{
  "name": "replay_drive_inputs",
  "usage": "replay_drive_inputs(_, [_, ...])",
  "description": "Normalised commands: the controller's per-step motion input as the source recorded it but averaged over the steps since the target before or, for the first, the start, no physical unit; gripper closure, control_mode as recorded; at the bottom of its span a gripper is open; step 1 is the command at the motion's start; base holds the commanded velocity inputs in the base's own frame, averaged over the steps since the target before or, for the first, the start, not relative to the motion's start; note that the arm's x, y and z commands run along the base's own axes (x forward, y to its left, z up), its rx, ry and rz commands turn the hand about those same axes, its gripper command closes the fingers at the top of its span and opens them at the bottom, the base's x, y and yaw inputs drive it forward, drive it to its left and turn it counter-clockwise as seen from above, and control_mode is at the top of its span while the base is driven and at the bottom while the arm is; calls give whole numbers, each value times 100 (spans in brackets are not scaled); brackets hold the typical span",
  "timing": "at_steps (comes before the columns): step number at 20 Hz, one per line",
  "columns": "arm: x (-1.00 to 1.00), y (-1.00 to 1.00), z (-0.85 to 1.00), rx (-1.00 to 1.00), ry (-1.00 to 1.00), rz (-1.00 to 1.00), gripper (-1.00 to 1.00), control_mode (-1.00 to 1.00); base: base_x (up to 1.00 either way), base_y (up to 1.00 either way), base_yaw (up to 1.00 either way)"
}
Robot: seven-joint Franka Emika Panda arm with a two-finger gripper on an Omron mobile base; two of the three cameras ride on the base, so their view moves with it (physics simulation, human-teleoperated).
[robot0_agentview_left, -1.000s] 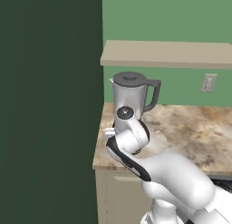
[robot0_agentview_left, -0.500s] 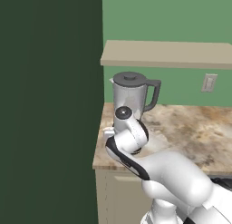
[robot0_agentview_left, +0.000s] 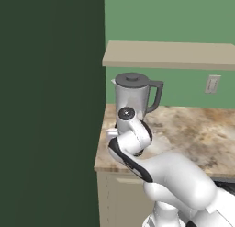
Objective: Grab the onion and lemon from the fridge, place them in the blender, close the lid, and turn on the blender to create a marinade.
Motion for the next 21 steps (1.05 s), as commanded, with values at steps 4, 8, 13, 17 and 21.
replay_drive_inputs(4, [14,-38,11,0,0,-3,100,-100,0,0,0])
replay_drive_inputs(8, [9,-29,22,0,0,-1,100,-100,0,0,0])
replay_drive_inputs(13, [21,-9,39,0,-2,0,100,-100,0,0,0])
replay_drive_inputs(17, [34,0,41,0,-6,0,100,-100,0,0,0])
replay_drive_inputs(21, [24,0,44,0,-4,0,100,-100,0,0,0])
